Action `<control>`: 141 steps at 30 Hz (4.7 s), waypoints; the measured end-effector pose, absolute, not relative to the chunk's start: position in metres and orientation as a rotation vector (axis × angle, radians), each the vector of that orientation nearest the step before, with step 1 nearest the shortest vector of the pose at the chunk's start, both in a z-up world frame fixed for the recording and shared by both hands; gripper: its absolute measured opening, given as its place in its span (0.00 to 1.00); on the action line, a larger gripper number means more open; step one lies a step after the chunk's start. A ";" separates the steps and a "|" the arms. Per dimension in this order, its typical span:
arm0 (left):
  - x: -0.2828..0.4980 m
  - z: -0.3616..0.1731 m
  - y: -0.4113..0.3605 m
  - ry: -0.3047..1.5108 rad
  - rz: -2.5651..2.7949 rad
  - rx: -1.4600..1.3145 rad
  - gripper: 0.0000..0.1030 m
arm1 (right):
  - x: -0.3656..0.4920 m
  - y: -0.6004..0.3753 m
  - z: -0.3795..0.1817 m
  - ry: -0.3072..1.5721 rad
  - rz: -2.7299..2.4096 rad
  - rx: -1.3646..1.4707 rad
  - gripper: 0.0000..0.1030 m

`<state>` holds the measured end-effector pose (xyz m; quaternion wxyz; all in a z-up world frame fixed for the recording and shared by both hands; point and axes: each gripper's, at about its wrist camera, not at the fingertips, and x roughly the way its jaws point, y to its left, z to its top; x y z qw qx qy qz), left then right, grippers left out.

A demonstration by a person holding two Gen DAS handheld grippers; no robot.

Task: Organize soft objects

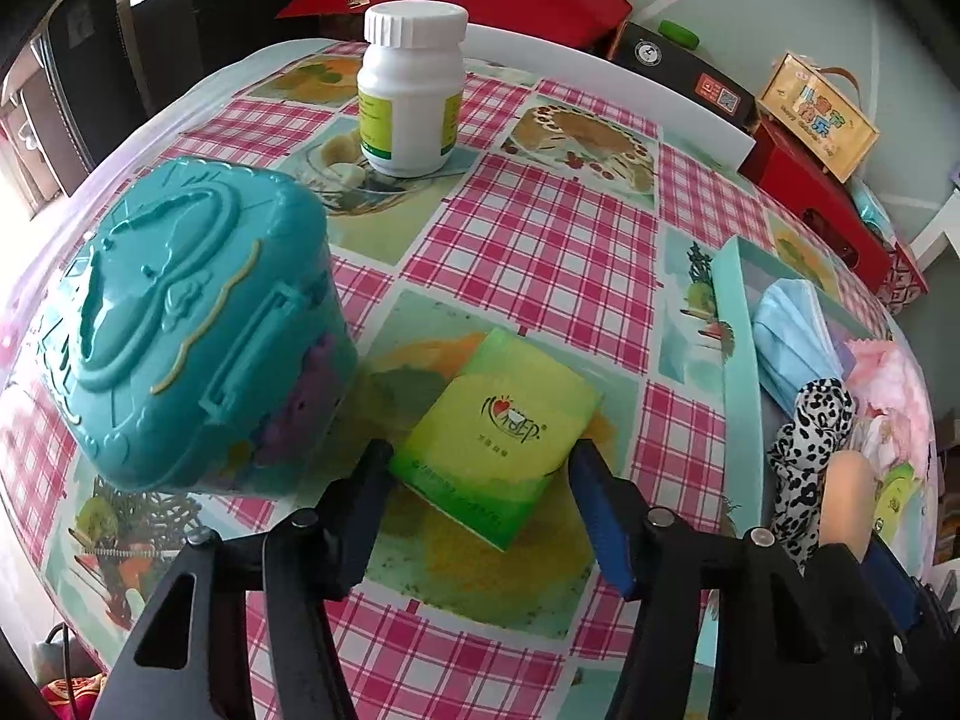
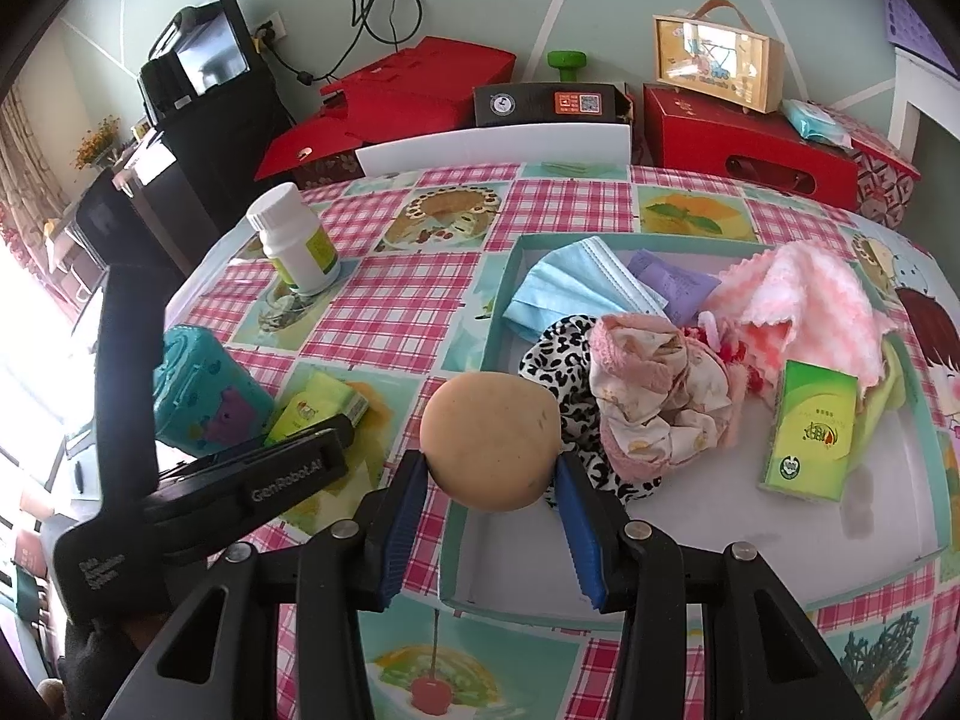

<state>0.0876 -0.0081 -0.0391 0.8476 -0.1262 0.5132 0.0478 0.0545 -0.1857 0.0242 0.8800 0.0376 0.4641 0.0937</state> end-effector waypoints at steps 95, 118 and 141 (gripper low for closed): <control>0.066 -0.002 -0.074 1.032 -0.241 -0.165 0.72 | 0.052 -0.277 0.032 0.892 -0.183 0.220 0.47; 0.073 -0.007 -0.042 1.016 -0.066 -0.234 0.98 | 0.056 -0.249 0.028 0.906 -0.181 0.043 1.00; 0.035 0.031 -0.007 0.939 0.003 -0.175 0.98 | -0.002 -0.233 0.046 0.938 -0.222 0.022 1.00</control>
